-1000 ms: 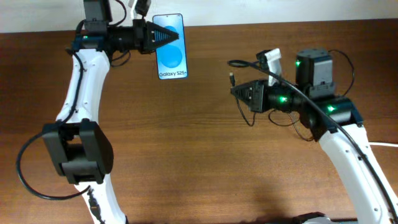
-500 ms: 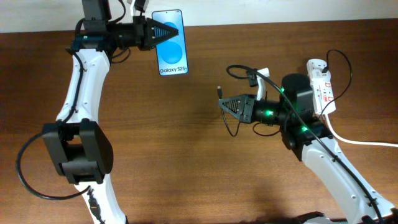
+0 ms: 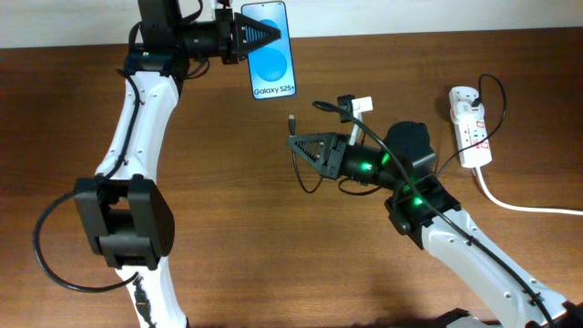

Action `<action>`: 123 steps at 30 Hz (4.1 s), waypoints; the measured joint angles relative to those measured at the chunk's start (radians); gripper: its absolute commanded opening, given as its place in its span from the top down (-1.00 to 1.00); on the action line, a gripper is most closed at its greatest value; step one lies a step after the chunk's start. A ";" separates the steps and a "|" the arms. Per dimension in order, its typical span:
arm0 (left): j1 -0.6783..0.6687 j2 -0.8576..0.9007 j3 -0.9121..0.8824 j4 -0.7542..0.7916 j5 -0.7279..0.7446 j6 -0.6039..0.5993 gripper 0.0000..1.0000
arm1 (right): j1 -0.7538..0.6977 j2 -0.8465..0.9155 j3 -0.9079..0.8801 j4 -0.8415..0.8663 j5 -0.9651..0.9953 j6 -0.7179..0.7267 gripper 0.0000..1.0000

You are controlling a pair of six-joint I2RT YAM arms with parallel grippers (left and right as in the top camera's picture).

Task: Plug charger to phone and switch on socket
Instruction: 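Lift the plug with the right gripper toward the phone's bottom port, then align the plug tip under the phone's charging port, then push the USB-C plug up into the phone's port with the right gripper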

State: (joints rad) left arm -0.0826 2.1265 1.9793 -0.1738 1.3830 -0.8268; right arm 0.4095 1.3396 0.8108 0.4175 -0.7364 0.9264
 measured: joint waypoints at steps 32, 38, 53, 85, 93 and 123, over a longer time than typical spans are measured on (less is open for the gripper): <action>-0.083 0.000 0.000 0.000 0.034 -0.089 1.00 | 0.000 0.002 0.000 0.010 0.033 0.012 0.92; -0.083 0.000 0.000 0.000 0.040 -0.086 1.00 | 0.000 0.002 0.000 0.029 0.034 0.011 0.92; -0.083 0.000 0.000 -0.001 0.042 -0.085 1.00 | 0.000 0.006 0.000 0.011 0.034 0.011 0.92; -0.086 0.000 0.000 -0.004 0.053 -0.063 1.00 | 0.000 0.006 0.000 0.012 0.045 0.012 0.92; -0.087 0.000 0.000 -0.004 0.053 -0.063 1.00 | 0.000 0.006 0.000 0.029 0.047 0.011 0.91; -0.099 0.000 0.000 -0.004 0.053 -0.063 1.00 | -0.019 0.006 0.000 0.033 0.032 0.012 0.92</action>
State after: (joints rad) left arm -0.1818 2.1265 1.9793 -0.1780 1.4361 -0.8898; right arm 0.3904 1.3457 0.8108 0.4503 -0.7040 0.9382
